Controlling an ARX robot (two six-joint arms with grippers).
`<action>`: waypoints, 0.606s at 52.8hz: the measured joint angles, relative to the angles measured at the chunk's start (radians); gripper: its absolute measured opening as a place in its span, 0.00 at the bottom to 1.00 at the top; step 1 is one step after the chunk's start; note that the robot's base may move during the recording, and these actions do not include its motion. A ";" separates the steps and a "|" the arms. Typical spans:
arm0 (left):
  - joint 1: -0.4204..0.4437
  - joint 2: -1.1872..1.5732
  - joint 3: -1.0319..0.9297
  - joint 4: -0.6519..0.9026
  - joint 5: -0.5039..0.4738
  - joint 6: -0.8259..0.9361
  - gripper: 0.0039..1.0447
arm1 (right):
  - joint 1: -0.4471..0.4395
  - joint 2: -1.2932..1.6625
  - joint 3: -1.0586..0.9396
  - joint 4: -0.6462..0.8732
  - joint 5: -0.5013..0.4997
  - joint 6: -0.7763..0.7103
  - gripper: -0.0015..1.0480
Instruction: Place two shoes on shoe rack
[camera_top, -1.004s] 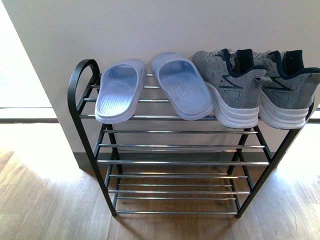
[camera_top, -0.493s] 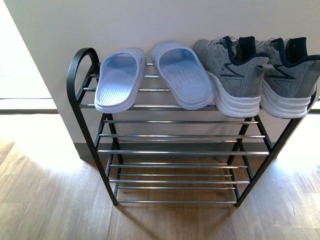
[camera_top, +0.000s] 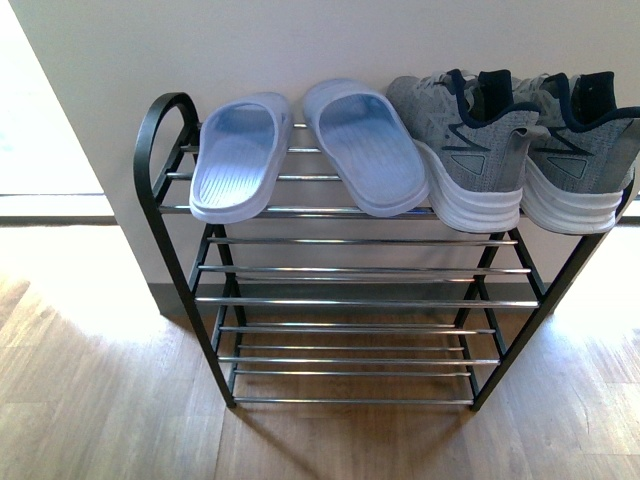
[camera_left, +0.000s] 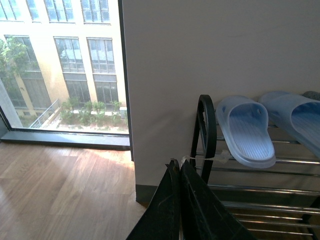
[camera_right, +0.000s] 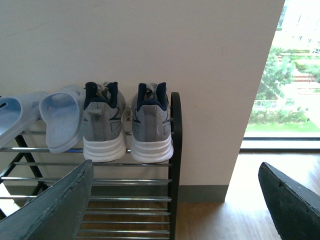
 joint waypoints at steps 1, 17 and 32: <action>0.000 -0.008 0.000 -0.008 0.000 0.000 0.01 | 0.000 0.000 0.000 0.000 0.000 0.000 0.91; 0.000 -0.105 0.000 -0.102 0.000 0.000 0.01 | 0.000 0.000 0.000 0.000 0.000 0.000 0.91; 0.000 -0.262 0.000 -0.298 0.000 0.000 0.01 | 0.000 0.000 0.000 0.000 0.000 0.000 0.91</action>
